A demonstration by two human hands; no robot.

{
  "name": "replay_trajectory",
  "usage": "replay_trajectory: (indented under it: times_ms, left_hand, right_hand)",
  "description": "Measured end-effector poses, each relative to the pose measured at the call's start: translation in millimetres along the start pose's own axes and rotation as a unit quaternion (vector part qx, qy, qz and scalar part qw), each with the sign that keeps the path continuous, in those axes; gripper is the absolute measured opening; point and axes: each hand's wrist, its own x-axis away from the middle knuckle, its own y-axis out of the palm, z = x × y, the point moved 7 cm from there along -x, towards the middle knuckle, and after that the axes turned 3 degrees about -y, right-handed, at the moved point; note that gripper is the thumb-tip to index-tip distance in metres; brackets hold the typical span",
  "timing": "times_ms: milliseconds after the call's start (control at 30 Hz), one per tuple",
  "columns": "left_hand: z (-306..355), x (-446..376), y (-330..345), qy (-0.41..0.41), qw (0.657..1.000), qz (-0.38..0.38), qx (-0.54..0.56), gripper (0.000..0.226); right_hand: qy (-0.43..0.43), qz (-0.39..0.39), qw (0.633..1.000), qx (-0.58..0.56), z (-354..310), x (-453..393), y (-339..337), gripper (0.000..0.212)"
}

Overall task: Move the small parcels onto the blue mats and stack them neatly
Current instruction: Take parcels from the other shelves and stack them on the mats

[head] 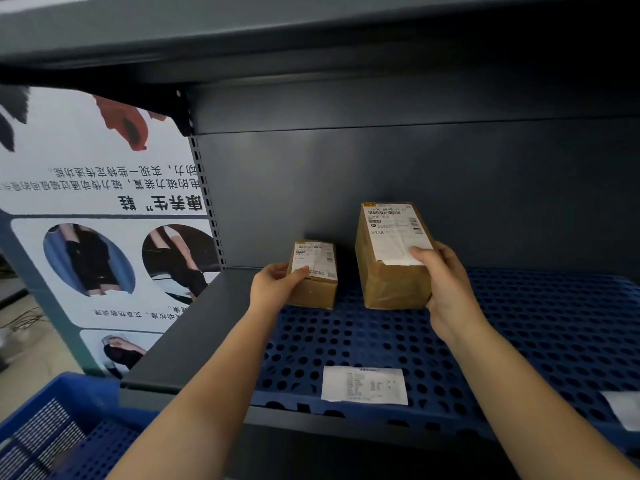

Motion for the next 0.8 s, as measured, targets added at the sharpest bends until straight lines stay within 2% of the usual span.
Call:
replay_trajectory:
  times_ms: [467, 667, 800]
  left_hand:
    - [11.3, -14.3, 13.3, 0.017, 0.996, -0.048, -0.077, 0.060]
    - [35.8, 15.2, 0.8, 0.145, 0.976, -0.003, -0.162, 0.060]
    - [60.9, 49.3, 23.0, 0.231, 0.962, -0.068, -0.130, 0.052]
  right_hand:
    - [0.000, 0.039, 0.999, -0.010, -1.1, 4.4, 8.8, 0.027]
    - [-0.007, 0.056, 0.998, -0.016, -1.2, 16.1, 8.5, 0.019]
    - [-0.016, 0.072, 0.997, -0.021, -1.8, 24.6, 5.4, 0.022]
